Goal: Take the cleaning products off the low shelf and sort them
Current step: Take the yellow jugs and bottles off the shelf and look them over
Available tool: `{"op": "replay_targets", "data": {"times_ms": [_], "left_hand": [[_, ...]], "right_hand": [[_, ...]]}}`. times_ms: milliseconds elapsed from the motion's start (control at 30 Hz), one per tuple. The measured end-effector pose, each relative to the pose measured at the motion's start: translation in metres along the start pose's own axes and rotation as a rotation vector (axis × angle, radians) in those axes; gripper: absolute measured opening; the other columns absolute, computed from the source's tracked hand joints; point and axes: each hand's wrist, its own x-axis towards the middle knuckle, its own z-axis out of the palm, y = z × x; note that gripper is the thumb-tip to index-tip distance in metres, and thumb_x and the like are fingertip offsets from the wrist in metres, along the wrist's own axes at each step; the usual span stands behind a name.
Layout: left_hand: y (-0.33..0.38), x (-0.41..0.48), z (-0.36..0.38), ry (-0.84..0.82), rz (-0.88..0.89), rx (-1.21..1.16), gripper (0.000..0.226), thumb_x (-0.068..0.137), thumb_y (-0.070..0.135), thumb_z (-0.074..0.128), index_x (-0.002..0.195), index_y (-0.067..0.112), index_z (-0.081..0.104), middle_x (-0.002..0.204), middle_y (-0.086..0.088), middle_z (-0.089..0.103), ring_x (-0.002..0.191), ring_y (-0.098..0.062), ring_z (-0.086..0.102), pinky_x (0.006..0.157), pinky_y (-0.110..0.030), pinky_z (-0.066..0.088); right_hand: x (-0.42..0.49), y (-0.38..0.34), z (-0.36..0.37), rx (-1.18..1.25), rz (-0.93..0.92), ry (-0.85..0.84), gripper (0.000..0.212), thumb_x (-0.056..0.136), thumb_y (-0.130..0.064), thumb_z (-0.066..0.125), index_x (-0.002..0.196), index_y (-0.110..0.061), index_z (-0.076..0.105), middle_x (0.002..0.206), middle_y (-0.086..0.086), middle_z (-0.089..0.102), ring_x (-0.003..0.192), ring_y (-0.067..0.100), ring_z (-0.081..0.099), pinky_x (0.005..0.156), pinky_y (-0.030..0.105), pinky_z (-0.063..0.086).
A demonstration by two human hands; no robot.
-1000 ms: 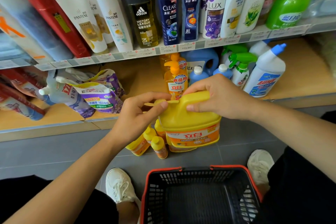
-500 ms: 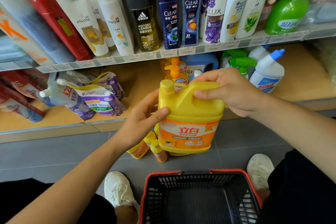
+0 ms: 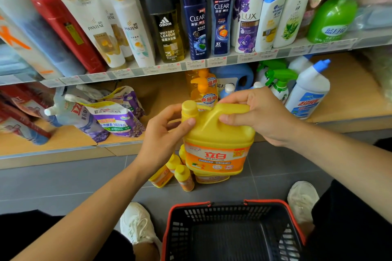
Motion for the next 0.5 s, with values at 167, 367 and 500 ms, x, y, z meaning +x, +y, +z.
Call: {"op": "replay_targets", "data": {"times_ms": [167,367,500], "left_hand": [[0.001,0.002,-0.009,-0.202,-0.083,-0.116,0.04,0.098,0.021,0.052,0.136,0.008,0.058,0.127,-0.003,0.069,0.121,-0.024,0.064,0.096,-0.034,0.055],[0.004,0.004,-0.009,-0.217,-0.129,-0.191,0.039,0.098,0.024,0.058,0.133,0.007,0.063,0.127,-0.01,0.07,0.119,-0.03,0.066,0.094,-0.041,0.057],[-0.002,0.0,-0.001,-0.177,-0.064,-0.166,0.05,0.094,0.03,0.068,0.138,0.01,0.056,0.129,-0.004,0.068,0.119,-0.023,0.066,0.088,-0.029,0.057]], "right_hand": [[-0.001,-0.004,-0.007,-0.015,0.035,-0.064,0.036,0.063,-0.024,0.081,0.098,-0.019,0.076,0.094,-0.003,0.078,0.092,0.011,0.072,0.078,0.023,0.057],[-0.001,-0.005,-0.006,0.057,0.061,-0.091,0.032,0.062,-0.021,0.08,0.094,-0.018,0.078,0.092,0.002,0.078,0.09,0.014,0.074,0.078,0.026,0.059],[-0.001,-0.003,-0.005,0.09,0.048,-0.057,0.03,0.061,-0.018,0.081,0.092,-0.019,0.077,0.089,0.001,0.078,0.086,0.012,0.074,0.075,0.024,0.059]]}}
